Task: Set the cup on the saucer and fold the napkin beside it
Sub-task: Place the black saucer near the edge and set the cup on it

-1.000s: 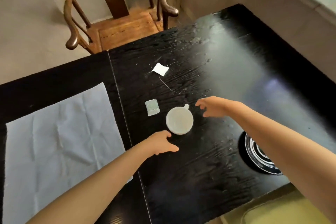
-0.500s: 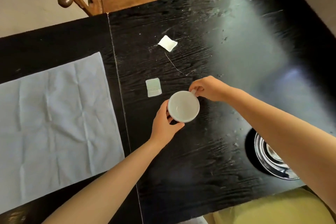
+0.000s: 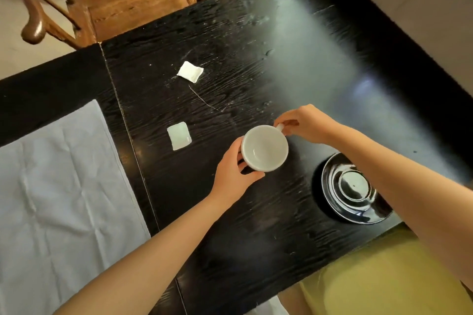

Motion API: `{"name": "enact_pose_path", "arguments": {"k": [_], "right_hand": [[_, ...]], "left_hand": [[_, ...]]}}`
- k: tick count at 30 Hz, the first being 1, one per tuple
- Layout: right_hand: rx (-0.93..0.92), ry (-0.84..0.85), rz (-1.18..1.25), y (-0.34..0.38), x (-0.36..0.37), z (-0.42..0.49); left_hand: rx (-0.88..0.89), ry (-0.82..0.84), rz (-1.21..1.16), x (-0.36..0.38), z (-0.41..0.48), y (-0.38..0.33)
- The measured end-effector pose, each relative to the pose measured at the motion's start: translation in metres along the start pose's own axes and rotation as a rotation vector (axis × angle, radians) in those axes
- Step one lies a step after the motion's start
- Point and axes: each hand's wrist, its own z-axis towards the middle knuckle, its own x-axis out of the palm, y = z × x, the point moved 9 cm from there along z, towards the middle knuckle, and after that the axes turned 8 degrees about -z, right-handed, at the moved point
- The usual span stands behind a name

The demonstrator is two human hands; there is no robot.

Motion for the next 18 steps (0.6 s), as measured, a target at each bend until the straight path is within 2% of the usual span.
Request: {"name": "enact_pose_path", "arguments": {"k": [9, 18], "right_hand": [[0.229, -0.147, 0.008, -0.088, -0.030, -0.124], [0.411, -0.215, 0.143, -0.138, -0.015, -0.196]], "left_hand": [[0.059, 0.330, 0.051, 0.113, -0.001, -0.024], [0.083, 0.480, 0.125, 0.181, -0.012, -0.022]]}}
